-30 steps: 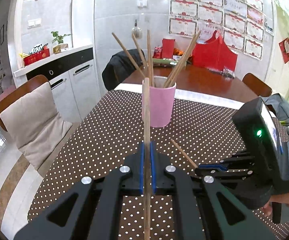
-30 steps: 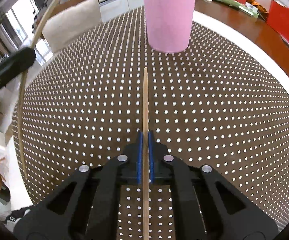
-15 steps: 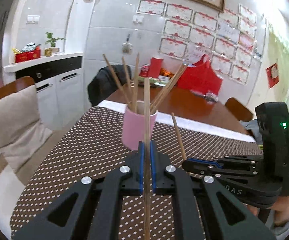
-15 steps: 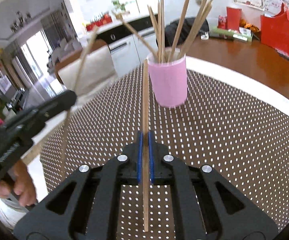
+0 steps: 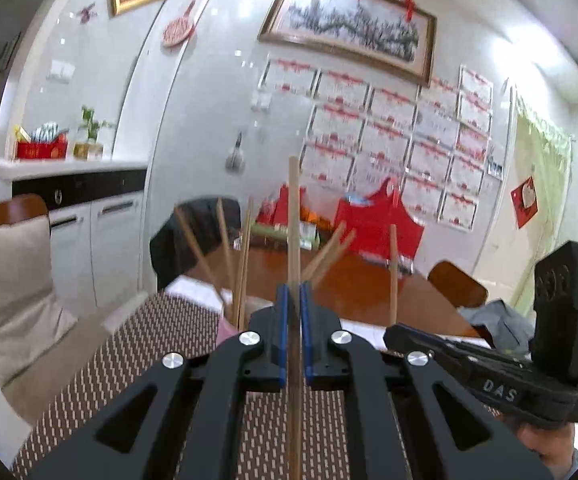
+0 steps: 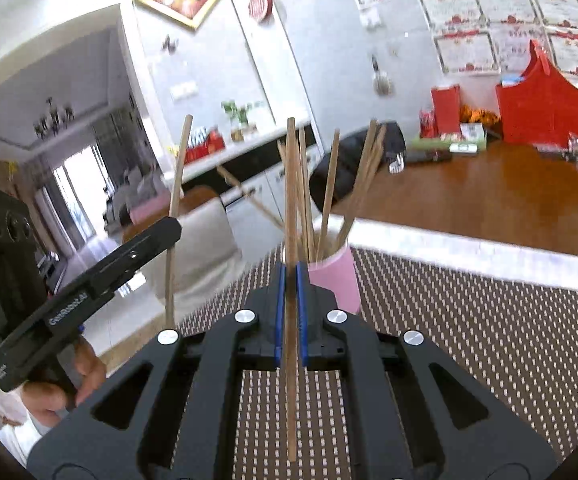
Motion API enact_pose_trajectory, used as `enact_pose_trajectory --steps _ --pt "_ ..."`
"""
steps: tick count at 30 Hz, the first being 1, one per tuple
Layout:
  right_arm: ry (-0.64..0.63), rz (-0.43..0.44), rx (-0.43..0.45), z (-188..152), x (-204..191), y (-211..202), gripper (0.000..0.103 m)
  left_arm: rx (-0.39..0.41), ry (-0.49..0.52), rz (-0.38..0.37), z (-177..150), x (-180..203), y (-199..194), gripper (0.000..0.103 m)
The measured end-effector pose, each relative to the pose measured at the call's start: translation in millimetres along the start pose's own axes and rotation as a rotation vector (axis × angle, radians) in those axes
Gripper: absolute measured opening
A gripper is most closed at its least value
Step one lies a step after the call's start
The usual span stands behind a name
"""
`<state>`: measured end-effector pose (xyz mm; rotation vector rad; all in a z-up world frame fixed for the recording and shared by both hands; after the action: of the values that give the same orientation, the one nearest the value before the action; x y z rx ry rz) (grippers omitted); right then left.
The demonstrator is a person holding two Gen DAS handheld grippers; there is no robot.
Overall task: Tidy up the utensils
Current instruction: 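Lift both held chopsticks upright and carry them over the pink cup, then lower the chopsticks into the pink cup and open both grippers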
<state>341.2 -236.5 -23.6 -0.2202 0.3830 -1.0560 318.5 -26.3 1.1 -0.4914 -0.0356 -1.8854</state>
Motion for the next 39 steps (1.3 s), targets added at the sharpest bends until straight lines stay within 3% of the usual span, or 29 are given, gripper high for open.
enact_pose_trajectory --steps 7,18,23,32,39 --pt "0.006 -0.020 0.134 24 8 15 0.006 0.168 0.002 0.049 28 7 29 0.006" --pt "0.009 0.006 0.315 57 11 47 0.006 0.337 -0.060 0.074 47 -11 66 0.006" --pt "0.035 0.000 0.353 60 18 69 0.006 0.356 -0.091 0.079 52 -23 83 0.006" --pt "-0.028 -0.114 0.407 58 22 82 0.006 0.424 -0.093 0.073 50 -32 106 0.006" --pt "-0.056 -0.130 0.359 53 22 96 0.006 0.401 -0.066 0.094 38 -29 126 0.007"
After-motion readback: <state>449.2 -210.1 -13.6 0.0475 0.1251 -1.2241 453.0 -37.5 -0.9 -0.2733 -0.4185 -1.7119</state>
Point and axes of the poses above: each gripper's, at about its wrist camera, not at the fingertips, and y roughly the way its jaws point, x to its right, z to its top, the point moved 1 cm from there along y, roughly the way its jaws point, and after that the axes turned 7 degrees about -y, right-handed, at the moved point
